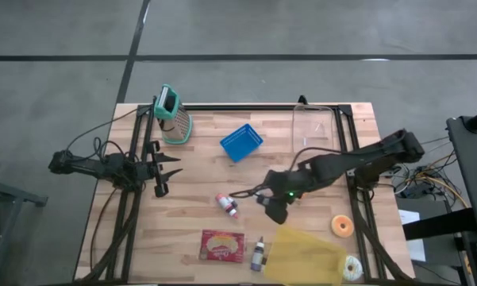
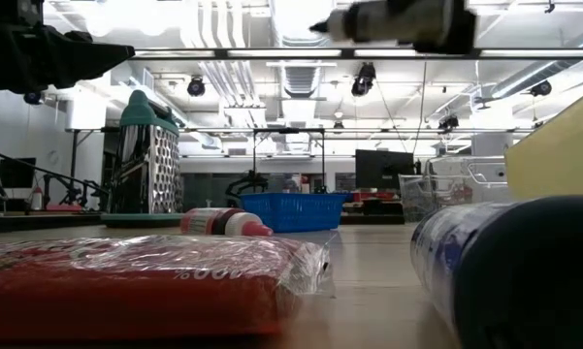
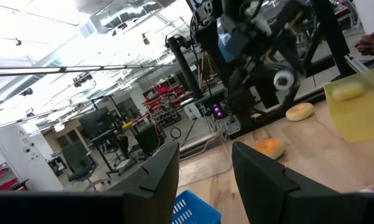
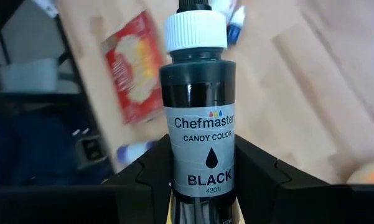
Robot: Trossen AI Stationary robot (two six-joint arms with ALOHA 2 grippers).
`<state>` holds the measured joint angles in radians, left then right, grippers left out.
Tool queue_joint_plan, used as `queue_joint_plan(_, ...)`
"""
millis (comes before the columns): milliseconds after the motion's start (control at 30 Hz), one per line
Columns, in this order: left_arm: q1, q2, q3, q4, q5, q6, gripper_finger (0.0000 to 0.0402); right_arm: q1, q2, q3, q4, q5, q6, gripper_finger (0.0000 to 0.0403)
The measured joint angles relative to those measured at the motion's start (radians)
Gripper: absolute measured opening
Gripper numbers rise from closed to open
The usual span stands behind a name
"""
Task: Pick & Place Food Item
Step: Put the big black food coloring into the yellow bin
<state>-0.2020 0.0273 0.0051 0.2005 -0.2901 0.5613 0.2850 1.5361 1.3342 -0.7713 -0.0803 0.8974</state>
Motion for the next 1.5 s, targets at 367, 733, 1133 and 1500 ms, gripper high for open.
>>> queue_joint_plan(367, 0.0, 0.0, 0.0, 0.0, 0.0, 0.0, 0.0152, 0.201, -0.035, -0.003, -0.048, -0.002, 0.204, 0.0132)
queue_joint_plan(733, 0.0, 0.0, 0.0, 0.0, 0.0, 0.0, 0.0152, 0.399, -0.028, -0.036, -0.063, 0.135, 0.537, 0.0132)
queue_joint_plan(1133, 0.0, 0.0, 0.0, 0.0, 0.0, 0.0, 0.0152, 0.486, -0.028, -0.123, -0.005, 0.169, 0.598, 0.0132)
queue_joint_plan(1500, 0.0, 0.0, 0.0, 0.0, 0.0, 0.0, 0.0152, 0.502, -0.027, -0.31, 0.214, 0.133, 0.615, 0.012)
